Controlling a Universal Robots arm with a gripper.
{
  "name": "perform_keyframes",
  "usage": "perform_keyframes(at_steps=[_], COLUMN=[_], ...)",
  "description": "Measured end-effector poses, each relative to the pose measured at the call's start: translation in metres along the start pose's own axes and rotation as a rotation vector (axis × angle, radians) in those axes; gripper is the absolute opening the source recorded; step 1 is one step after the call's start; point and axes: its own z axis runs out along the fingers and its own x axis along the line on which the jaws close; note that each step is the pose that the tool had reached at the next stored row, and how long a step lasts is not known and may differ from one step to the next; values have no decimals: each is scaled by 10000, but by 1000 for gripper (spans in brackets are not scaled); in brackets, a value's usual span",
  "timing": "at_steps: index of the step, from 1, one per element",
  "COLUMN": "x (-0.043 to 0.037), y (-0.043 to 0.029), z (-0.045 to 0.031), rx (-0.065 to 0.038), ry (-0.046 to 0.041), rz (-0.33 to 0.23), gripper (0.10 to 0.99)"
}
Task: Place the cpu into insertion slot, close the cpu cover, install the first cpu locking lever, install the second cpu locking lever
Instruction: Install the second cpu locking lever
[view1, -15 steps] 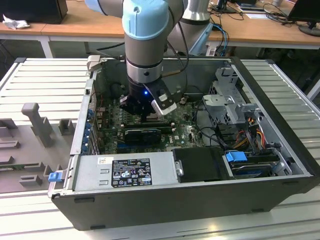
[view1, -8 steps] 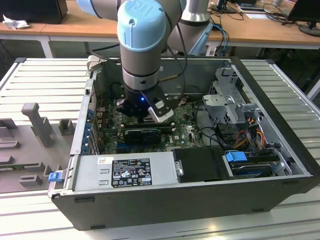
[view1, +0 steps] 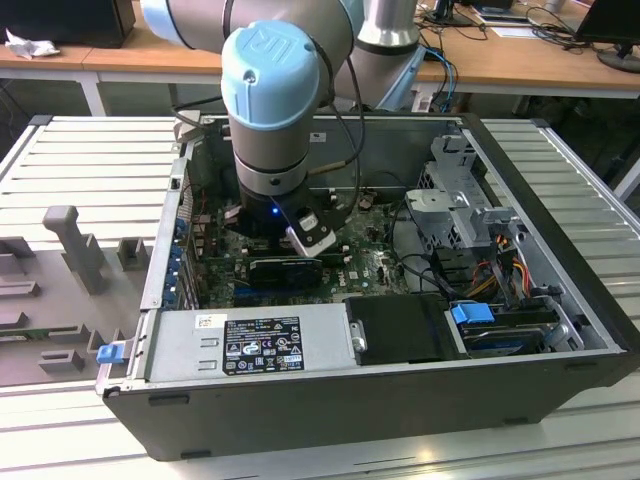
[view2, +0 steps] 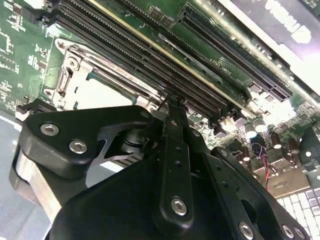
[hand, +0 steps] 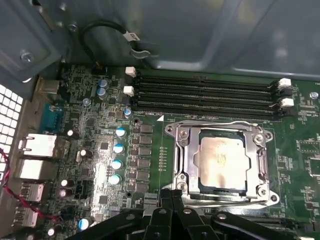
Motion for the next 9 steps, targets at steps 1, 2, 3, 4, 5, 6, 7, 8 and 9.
perform_keyframes(at_steps=[1, 2, 3, 4, 5, 6, 7, 8, 9], x=[0, 0, 0, -1, 1, 18, 30, 41, 39], y=[-3, -3, -2, 1, 6, 22, 27, 33, 61], z=[9, 15, 23, 29, 33, 43, 45, 30, -63], rx=[-31, -52, -78, -91, -97, -113, -117, -118, -117], ry=[1, -1, -5, -8, -7, -7, -7, -7, -6], rz=[-3, -5, -6, -8, -8, -7, -8, -10, -10], gripper=[106, 106, 106, 106, 106, 106, 106, 106, 106])
